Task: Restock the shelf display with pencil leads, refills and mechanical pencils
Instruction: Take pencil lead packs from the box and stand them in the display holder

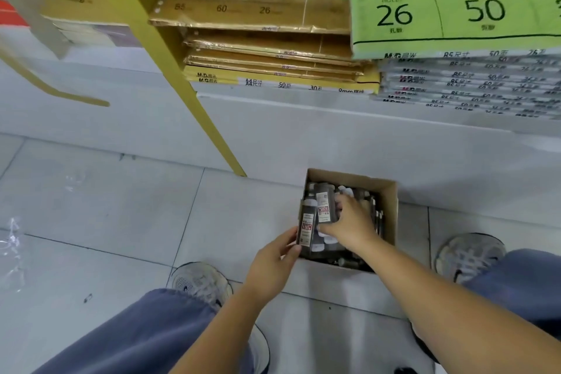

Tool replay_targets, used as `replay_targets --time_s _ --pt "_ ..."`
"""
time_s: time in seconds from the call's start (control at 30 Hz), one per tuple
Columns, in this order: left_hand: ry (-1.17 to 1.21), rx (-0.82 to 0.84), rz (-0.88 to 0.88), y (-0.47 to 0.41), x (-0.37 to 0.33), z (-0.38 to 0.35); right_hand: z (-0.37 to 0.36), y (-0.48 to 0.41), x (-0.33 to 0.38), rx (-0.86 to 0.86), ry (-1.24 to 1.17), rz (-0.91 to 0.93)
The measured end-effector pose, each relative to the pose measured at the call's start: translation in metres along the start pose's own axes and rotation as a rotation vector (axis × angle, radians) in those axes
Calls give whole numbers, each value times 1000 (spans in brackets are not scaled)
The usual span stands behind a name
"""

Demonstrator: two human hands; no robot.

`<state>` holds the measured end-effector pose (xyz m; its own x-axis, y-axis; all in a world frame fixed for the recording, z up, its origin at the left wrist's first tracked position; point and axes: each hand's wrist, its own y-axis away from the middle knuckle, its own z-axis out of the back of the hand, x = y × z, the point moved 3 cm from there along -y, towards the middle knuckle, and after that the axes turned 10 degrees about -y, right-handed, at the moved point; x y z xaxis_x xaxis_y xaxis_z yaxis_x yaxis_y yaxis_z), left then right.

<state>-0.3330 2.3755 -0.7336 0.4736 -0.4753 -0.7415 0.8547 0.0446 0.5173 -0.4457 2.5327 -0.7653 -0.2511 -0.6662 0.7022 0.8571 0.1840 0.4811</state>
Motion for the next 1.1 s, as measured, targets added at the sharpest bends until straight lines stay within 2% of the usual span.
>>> replay_targets --time_s 0.17,0.53,0.77,1.1 --pt "8 -3 -1 1 0 -1 -1 9 -4 -4 -232 -31" --pt "11 21 0 -2 6 -1 -21 11 5 91 -479 -103" --pt "-2 28 -8 -2 7 -2 -20 10 -1 -29 -557 -136" --pt "11 26 3 -3 8 -3 -18 16 -9 75 -597 -188"
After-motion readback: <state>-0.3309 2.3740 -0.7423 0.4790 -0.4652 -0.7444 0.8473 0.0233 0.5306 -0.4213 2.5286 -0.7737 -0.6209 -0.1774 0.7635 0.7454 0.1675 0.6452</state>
